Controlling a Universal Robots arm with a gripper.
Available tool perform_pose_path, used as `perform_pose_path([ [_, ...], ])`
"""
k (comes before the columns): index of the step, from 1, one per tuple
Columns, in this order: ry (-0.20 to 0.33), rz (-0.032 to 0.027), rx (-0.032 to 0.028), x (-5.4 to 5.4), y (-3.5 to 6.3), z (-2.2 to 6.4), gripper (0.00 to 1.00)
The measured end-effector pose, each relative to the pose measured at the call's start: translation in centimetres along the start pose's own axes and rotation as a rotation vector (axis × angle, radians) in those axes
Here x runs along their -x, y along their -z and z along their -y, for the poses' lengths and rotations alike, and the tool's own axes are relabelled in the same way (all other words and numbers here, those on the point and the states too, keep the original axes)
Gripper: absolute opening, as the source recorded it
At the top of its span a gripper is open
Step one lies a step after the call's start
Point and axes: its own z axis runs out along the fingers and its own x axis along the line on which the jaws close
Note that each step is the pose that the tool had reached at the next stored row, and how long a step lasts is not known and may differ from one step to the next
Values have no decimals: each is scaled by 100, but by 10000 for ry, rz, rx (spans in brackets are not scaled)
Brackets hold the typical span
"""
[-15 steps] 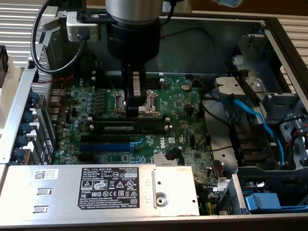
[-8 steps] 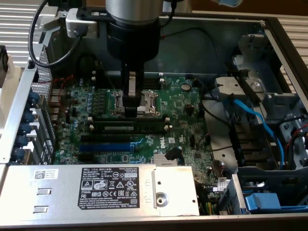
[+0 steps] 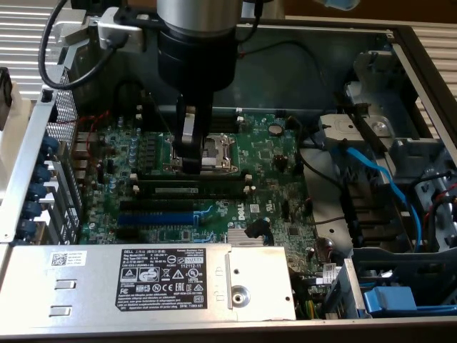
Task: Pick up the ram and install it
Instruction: 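Press down the ram until it locks into place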
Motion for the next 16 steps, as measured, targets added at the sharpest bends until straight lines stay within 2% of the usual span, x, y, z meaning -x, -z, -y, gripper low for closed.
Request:
perform_pose_path([
  [6, -692, 5, 83, 1, -7, 0, 10],
  [16, -1918, -35, 219, 2, -16, 0, 10],
])
